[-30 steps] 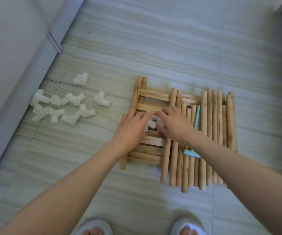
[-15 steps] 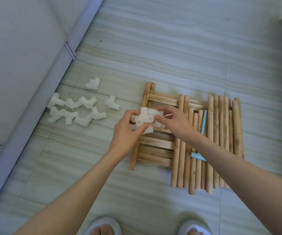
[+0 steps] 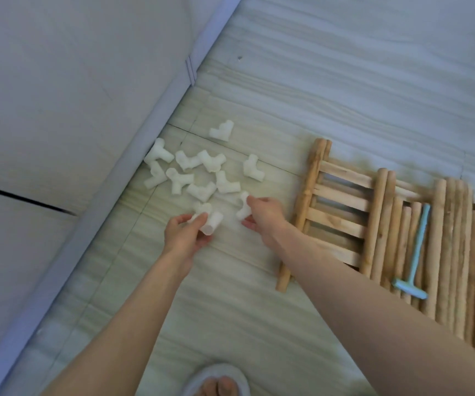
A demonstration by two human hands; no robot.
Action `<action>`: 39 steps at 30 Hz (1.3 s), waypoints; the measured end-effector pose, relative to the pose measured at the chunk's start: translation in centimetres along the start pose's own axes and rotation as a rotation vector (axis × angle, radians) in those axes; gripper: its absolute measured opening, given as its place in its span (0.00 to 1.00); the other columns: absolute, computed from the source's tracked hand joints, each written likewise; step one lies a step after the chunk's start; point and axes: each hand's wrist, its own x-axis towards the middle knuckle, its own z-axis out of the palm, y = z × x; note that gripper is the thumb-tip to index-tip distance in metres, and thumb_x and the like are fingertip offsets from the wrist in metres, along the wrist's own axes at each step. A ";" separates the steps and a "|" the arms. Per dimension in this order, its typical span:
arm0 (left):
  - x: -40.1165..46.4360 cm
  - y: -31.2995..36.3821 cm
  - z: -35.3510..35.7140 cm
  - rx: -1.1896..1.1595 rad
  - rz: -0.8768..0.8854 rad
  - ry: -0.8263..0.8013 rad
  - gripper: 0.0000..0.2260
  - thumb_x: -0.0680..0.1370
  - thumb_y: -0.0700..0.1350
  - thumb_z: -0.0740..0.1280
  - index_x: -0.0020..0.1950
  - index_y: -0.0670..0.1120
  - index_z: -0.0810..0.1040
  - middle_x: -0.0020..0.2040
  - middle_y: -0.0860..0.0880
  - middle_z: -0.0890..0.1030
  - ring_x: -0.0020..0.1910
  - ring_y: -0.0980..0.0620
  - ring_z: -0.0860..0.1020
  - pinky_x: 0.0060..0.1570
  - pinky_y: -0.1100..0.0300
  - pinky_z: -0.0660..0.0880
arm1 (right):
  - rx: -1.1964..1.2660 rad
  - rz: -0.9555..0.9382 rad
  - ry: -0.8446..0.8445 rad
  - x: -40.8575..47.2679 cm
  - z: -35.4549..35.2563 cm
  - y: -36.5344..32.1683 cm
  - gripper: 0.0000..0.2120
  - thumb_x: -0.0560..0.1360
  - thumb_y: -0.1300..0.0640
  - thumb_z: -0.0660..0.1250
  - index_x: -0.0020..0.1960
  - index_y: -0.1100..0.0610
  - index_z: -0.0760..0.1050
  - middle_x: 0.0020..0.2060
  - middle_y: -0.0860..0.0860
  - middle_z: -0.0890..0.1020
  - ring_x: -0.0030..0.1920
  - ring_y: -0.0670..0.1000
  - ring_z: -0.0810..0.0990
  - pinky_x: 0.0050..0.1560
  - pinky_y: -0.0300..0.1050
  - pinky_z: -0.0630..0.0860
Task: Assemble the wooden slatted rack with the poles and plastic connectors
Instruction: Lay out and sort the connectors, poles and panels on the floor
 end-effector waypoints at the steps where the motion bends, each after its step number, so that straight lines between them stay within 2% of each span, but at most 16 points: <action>1: 0.7 0.7 0.1 -0.032 0.010 0.002 0.20 0.76 0.40 0.68 0.65 0.36 0.67 0.61 0.38 0.75 0.48 0.48 0.78 0.42 0.58 0.79 | -0.003 -0.023 0.004 0.3 0.3 -0.2 0.15 0.78 0.57 0.62 0.62 0.62 0.71 0.53 0.57 0.77 0.41 0.51 0.77 0.49 0.47 0.80; 3: 2.0 2.1 0.4 -0.129 0.022 -0.017 0.19 0.77 0.40 0.67 0.66 0.37 0.68 0.61 0.40 0.76 0.47 0.49 0.79 0.44 0.59 0.78 | 0.058 -0.071 -0.053 0.8 0.9 -0.9 0.18 0.78 0.59 0.61 0.66 0.61 0.69 0.53 0.54 0.77 0.47 0.51 0.77 0.56 0.48 0.77; 6: 3.1 4.3 1.1 -0.283 0.024 -0.146 0.19 0.79 0.38 0.64 0.69 0.39 0.68 0.62 0.42 0.77 0.52 0.50 0.79 0.46 0.59 0.79 | 0.234 -0.055 -0.269 0.8 1.3 -2.6 0.27 0.79 0.59 0.60 0.75 0.56 0.57 0.60 0.50 0.72 0.54 0.49 0.74 0.58 0.45 0.72; 9: 3.4 6.4 2.1 -0.400 0.041 -0.223 0.29 0.78 0.35 0.63 0.77 0.43 0.54 0.69 0.40 0.70 0.59 0.47 0.77 0.54 0.55 0.78 | 0.154 -0.090 -0.323 0.6 1.1 -3.7 0.29 0.79 0.59 0.60 0.76 0.54 0.53 0.73 0.49 0.62 0.70 0.51 0.65 0.64 0.47 0.68; 11: 2.9 7.1 2.8 -0.309 0.065 -0.202 0.32 0.79 0.34 0.61 0.77 0.46 0.48 0.72 0.41 0.65 0.66 0.45 0.71 0.65 0.51 0.70 | 0.095 -0.112 -0.288 0.1 0.5 -4.0 0.27 0.79 0.58 0.60 0.76 0.54 0.56 0.72 0.50 0.63 0.69 0.51 0.66 0.63 0.46 0.70; 13: 2.2 7.0 3.2 -0.225 0.059 -0.149 0.31 0.79 0.34 0.60 0.77 0.46 0.48 0.73 0.41 0.62 0.70 0.43 0.66 0.66 0.50 0.68 | 0.052 -0.117 -0.256 -0.7 -0.9 -4.1 0.24 0.79 0.58 0.60 0.74 0.55 0.60 0.68 0.51 0.68 0.63 0.51 0.71 0.58 0.45 0.73; 17: -0.3 4.9 3.6 -0.107 0.036 -0.116 0.21 0.79 0.34 0.59 0.71 0.42 0.63 0.49 0.45 0.73 0.51 0.47 0.74 0.53 0.53 0.74 | -0.069 -0.152 -0.209 -3.8 -5.0 -4.0 0.13 0.80 0.58 0.58 0.64 0.58 0.69 0.55 0.55 0.78 0.48 0.52 0.79 0.48 0.45 0.79; 20: -3.4 2.8 5.2 0.040 0.023 -0.176 0.13 0.78 0.35 0.61 0.63 0.42 0.70 0.48 0.45 0.75 0.46 0.49 0.75 0.45 0.58 0.75 | -0.261 -0.221 -0.150 -5.8 -10.0 -3.0 0.09 0.81 0.60 0.57 0.56 0.61 0.74 0.42 0.55 0.80 0.37 0.51 0.79 0.38 0.41 0.77; 22: -5.3 1.3 7.0 0.148 0.032 -0.247 0.09 0.78 0.36 0.62 0.59 0.42 0.72 0.50 0.44 0.76 0.44 0.50 0.76 0.43 0.59 0.75 | -0.481 -0.295 -0.048 -6.7 -14.2 -2.1 0.08 0.80 0.59 0.58 0.50 0.60 0.75 0.36 0.53 0.80 0.36 0.51 0.79 0.36 0.43 0.75; 24: -6.8 -0.5 8.9 0.293 0.098 -0.312 0.09 0.79 0.37 0.62 0.59 0.43 0.73 0.49 0.45 0.76 0.47 0.49 0.76 0.45 0.58 0.75 | -0.754 -0.366 0.177 -6.9 -18.5 -1.0 0.06 0.79 0.57 0.60 0.48 0.58 0.74 0.37 0.52 0.79 0.40 0.52 0.78 0.39 0.44 0.74; 27: -8.4 -3.9 10.5 0.843 0.580 -0.389 0.16 0.79 0.44 0.60 0.67 0.44 0.70 0.61 0.43 0.74 0.64 0.44 0.71 0.63 0.54 0.67 | -0.900 -0.296 0.489 -6.6 -23.4 1.0 0.09 0.78 0.53 0.61 0.50 0.59 0.71 0.39 0.54 0.78 0.38 0.52 0.76 0.30 0.42 0.68; 29: -8.7 -6.0 10.6 1.274 0.882 -0.458 0.26 0.79 0.50 0.59 0.76 0.47 0.58 0.75 0.41 0.58 0.75 0.42 0.54 0.71 0.52 0.54 | -0.987 -0.140 0.502 -5.9 -24.9 2.5 0.12 0.78 0.49 0.62 0.49 0.59 0.70 0.38 0.53 0.78 0.37 0.51 0.77 0.28 0.41 0.69; 31: -8.7 -7.4 10.4 1.544 0.925 -0.526 0.30 0.80 0.54 0.58 0.77 0.53 0.48 0.78 0.44 0.41 0.75 0.43 0.36 0.73 0.47 0.45 | -1.108 -0.051 0.452 -5.3 -25.3 3.5 0.13 0.78 0.48 0.61 0.42 0.57 0.70 0.35 0.52 0.76 0.37 0.51 0.77 0.32 0.43 0.73; 33: -8.3 -8.4 9.9 1.707 0.935 -0.549 0.31 0.80 0.54 0.58 0.77 0.54 0.44 0.76 0.45 0.34 0.70 0.44 0.26 0.73 0.44 0.42 | -1.182 -0.043 0.427 -5.2 -25.0 3.9 0.13 0.79 0.49 0.59 0.40 0.57 0.70 0.33 0.50 0.74 0.36 0.49 0.76 0.32 0.42 0.72; 36: -7.9 -9.0 9.5 1.769 1.002 -0.532 0.32 0.80 0.47 0.58 0.77 0.55 0.42 0.76 0.45 0.33 0.67 0.44 0.23 0.73 0.45 0.44 | -1.088 -0.075 0.430 -5.4 -24.4 3.9 0.09 0.79 0.54 0.58 0.47 0.58 0.72 0.34 0.51 0.74 0.36 0.50 0.75 0.29 0.41 0.69; 39: -7.6 -9.1 9.4 1.672 0.996 -0.565 0.32 0.78 0.45 0.60 0.77 0.54 0.46 0.77 0.46 0.37 0.69 0.47 0.26 0.73 0.47 0.46 | -0.890 -0.341 0.471 -6.3 -24.0 4.0 0.08 0.78 0.53 0.60 0.49 0.57 0.73 0.43 0.50 0.77 0.40 0.49 0.77 0.37 0.44 0.75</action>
